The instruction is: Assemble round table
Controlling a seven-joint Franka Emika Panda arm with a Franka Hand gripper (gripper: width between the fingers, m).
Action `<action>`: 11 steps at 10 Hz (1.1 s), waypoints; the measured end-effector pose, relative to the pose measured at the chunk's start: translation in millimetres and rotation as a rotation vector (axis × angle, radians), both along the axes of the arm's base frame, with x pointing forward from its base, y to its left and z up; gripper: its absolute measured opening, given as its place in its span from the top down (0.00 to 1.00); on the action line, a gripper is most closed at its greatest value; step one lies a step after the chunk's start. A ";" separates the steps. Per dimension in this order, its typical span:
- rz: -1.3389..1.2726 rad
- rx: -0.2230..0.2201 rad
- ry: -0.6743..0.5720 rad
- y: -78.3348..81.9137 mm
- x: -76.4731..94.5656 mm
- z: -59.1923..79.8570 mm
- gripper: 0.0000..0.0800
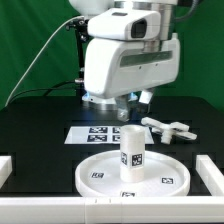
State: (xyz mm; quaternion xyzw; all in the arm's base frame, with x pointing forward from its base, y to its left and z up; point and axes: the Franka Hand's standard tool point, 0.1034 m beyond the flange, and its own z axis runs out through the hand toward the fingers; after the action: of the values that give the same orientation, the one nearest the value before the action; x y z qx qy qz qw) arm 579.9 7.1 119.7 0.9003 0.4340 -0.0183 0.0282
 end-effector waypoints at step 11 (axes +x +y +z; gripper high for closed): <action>-0.076 -0.004 0.045 0.9 -24.6 -40.5 0.39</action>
Offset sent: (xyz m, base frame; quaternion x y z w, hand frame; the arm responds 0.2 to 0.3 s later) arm -0.0250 0.0228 -0.0337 0.0952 -0.0461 0.1298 0.9859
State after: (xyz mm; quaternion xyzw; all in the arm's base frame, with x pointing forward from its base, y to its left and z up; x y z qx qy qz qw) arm 555.4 7.9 79.1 0.9155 0.3998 -0.0404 0.0195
